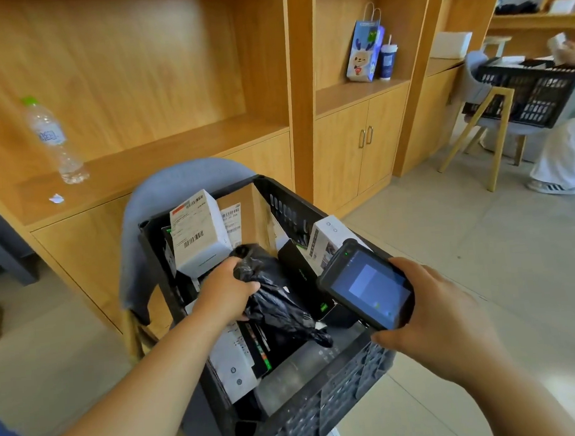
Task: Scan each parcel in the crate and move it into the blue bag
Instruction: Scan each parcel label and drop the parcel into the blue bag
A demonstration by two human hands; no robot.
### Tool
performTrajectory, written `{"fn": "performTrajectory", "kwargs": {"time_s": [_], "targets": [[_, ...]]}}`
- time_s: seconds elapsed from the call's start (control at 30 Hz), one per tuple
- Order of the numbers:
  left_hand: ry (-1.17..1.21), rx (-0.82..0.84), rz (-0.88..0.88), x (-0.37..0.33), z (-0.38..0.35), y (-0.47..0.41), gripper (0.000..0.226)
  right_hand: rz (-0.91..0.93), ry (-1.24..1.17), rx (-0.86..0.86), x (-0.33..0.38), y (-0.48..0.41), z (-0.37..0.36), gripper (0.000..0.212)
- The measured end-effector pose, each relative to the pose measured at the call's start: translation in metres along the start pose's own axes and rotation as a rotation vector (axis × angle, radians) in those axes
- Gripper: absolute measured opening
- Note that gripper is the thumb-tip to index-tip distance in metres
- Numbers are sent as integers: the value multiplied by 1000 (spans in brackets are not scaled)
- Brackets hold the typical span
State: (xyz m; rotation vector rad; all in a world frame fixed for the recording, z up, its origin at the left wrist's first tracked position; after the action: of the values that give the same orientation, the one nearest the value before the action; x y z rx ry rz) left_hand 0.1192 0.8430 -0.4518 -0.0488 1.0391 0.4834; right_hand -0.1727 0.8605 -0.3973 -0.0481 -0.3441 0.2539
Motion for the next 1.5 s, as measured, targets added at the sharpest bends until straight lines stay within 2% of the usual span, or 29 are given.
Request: {"fn": "performTrajectory", "kwargs": {"time_s": [0.07,0.2,0.27,0.33,0.4,0.43,0.53,0.6,0.67,0.73,0.83,0.9,0.97,1.07,1.13,1.23,1.27,1.4,1.5], "targets": [[-7,-77,-93,-9,20,7,26,1,-15,-8,1,4,1,94],[-214,-287,-397,-36,58,19,49,7,-59,-40,4,8,5,88],[-356,-339,-549,-50,63,28,56,8,-74,-52,5,9,6,85],[-523,-293,-688,-57,53,36,62,9,-91,-56,5,9,6,86],[-616,-99,-756,-55,31,40,68,5,-115,-59,4,10,7,87],[-622,71,-723,-50,17,41,71,1,-122,-58,2,10,7,87],[-523,625,-438,-29,-19,45,71,-14,-133,-52,-6,13,9,84],[-347,815,-270,-23,-30,49,60,-35,-159,-54,-13,14,11,82],[-189,775,-181,-19,-32,43,45,-53,-165,-48,-19,15,12,81],[-225,551,-209,-15,-28,28,36,-61,-150,-50,-23,14,12,79],[-466,258,-270,-6,-22,6,51,-60,-137,-47,-22,13,9,81],[-599,184,-210,4,-22,-8,75,-61,-122,-28,-21,11,5,86],[-543,204,-65,14,-23,-19,96,-56,-89,-20,-18,8,1,92],[-397,257,79,24,-27,-27,108,-49,-47,-12,-14,5,-3,94],[-390,273,121,28,-28,-30,98,-53,-46,0,-13,4,-6,94],[-309,384,122,30,-36,-30,58,-57,-32,10,-13,2,-7,92],[-281,391,125,30,-37,-28,53,-57,-28,8,-13,2,-8,91],[-138,312,148,22,-29,-25,68,-70,-29,2,-13,2,-7,93],[-66,319,103,14,-15,-27,33,-76,-42,-5,-11,3,-5,96]]}}
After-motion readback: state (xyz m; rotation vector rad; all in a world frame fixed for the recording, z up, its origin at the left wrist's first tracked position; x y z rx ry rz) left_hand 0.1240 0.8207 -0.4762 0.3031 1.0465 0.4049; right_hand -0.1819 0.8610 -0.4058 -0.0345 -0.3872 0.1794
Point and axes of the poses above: each hand's wrist, its own y-axis away from the middle knuckle, its own z-axis out of the back of the hand, x = y × z, the point moved 3 cm from there along -y, towards the middle knuckle, and after that the axes turned 4 degrees about y, right-handed, at the moved point
